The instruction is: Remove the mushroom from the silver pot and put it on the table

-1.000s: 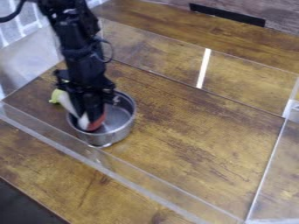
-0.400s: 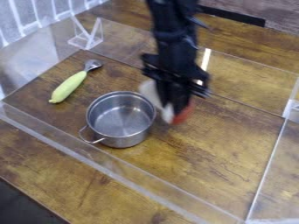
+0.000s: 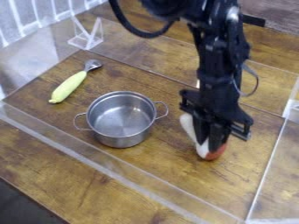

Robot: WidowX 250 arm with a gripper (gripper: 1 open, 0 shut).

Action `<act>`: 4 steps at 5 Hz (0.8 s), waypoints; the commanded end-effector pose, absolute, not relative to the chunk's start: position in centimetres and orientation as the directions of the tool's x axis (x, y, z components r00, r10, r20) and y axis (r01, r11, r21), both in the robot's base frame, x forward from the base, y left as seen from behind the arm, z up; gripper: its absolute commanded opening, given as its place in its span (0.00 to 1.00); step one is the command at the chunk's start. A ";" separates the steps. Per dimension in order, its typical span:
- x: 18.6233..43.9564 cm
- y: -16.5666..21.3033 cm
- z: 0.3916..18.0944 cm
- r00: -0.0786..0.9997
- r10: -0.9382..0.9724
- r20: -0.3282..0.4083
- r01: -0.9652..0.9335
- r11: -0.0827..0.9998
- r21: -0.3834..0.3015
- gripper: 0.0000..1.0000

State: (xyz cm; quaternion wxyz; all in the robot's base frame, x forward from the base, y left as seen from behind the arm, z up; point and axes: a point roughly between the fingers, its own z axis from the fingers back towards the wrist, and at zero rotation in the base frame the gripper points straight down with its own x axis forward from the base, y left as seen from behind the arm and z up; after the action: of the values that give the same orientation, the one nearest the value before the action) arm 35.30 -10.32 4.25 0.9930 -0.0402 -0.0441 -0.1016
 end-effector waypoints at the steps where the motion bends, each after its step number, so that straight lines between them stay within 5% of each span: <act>1: 35.3 -9.5 3.4 0.981 -0.165 0.105 0.172 0.983 -0.062 0.00; 4: 37.0 -8.8 3.9 0.995 -0.076 0.071 0.080 0.995 -0.058 0.00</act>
State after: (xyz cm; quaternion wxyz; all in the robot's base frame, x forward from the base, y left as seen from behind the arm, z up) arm 36.68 -10.24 3.81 0.9974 -0.0366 -0.0294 -0.0550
